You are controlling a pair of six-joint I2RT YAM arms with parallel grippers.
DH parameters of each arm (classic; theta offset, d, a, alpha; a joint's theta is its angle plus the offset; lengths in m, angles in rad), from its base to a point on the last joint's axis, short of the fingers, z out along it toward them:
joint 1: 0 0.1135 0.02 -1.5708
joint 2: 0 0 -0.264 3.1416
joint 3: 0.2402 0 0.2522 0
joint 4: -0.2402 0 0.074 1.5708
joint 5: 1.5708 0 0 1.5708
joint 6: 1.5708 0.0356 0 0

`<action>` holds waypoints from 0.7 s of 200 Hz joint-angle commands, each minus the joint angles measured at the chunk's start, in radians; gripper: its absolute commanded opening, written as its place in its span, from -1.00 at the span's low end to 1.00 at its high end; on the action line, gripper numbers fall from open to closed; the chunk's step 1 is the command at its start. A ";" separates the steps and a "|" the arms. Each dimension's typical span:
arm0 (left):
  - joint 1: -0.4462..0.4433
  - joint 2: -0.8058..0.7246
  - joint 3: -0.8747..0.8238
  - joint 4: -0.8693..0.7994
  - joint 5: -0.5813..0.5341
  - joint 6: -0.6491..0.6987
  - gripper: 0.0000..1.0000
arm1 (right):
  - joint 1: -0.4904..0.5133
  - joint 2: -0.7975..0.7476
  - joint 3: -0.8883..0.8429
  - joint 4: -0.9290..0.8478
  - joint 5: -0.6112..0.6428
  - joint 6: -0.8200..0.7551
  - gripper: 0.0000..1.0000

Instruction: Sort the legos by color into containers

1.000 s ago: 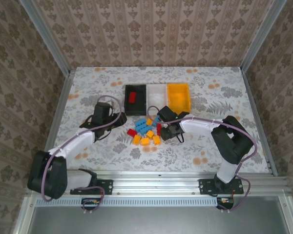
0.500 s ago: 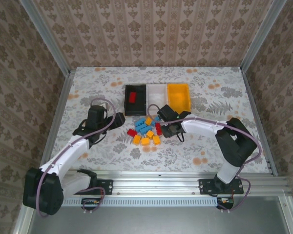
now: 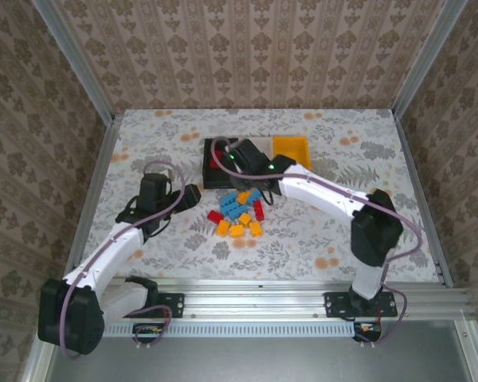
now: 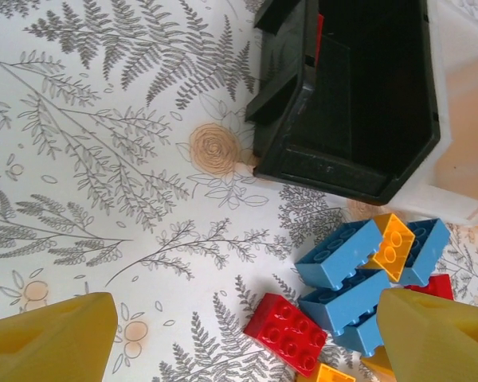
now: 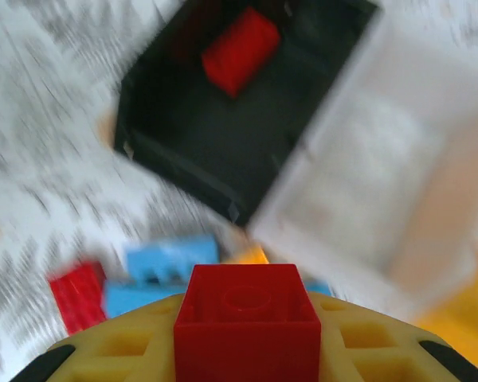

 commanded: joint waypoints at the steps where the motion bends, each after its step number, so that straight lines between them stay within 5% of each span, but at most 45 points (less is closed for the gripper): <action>1: 0.022 -0.033 0.002 -0.054 -0.008 -0.005 0.75 | 0.004 0.173 0.190 -0.033 0.002 -0.052 -0.32; 87: 0.051 -0.104 0.005 -0.084 0.036 -0.010 0.78 | -0.011 0.562 0.669 -0.122 0.066 -0.124 -0.32; 140: 0.052 -0.105 -0.024 -0.053 0.051 -0.029 0.78 | -0.037 0.634 0.733 -0.186 0.058 -0.140 -0.28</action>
